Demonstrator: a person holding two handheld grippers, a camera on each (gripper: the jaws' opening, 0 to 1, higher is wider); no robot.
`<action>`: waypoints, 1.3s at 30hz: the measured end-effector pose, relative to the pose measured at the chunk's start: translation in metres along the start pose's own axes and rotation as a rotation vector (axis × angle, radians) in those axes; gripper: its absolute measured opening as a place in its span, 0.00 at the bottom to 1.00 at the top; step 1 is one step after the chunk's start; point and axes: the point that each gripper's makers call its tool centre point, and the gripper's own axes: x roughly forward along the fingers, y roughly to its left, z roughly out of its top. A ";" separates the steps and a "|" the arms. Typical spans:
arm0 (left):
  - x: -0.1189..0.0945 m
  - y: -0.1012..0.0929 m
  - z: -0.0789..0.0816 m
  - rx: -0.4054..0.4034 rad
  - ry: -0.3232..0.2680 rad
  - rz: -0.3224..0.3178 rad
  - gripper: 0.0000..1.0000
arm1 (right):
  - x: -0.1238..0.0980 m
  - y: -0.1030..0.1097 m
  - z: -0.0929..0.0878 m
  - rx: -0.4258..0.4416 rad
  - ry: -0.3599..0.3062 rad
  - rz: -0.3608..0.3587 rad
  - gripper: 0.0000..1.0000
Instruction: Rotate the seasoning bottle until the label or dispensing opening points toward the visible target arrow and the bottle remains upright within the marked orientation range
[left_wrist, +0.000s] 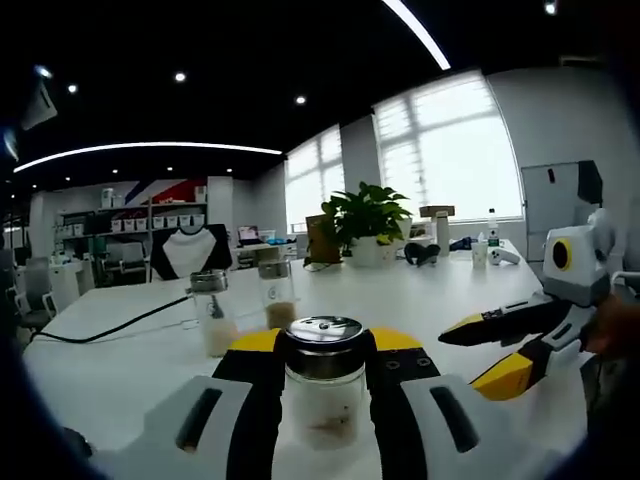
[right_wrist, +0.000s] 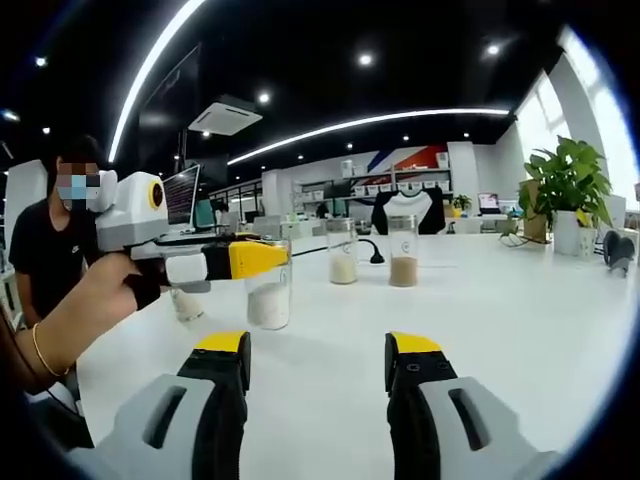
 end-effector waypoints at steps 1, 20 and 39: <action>0.000 -0.001 0.000 0.004 -0.002 -0.006 0.33 | 0.001 0.000 0.000 -0.003 0.002 0.004 0.53; -0.009 -0.023 -0.011 -0.001 0.004 -0.087 0.33 | 0.011 0.018 -0.002 -0.033 0.018 0.042 0.52; -0.013 -0.051 -0.008 -0.022 0.005 -0.214 0.33 | 0.020 0.029 -0.006 -0.020 0.031 0.089 0.50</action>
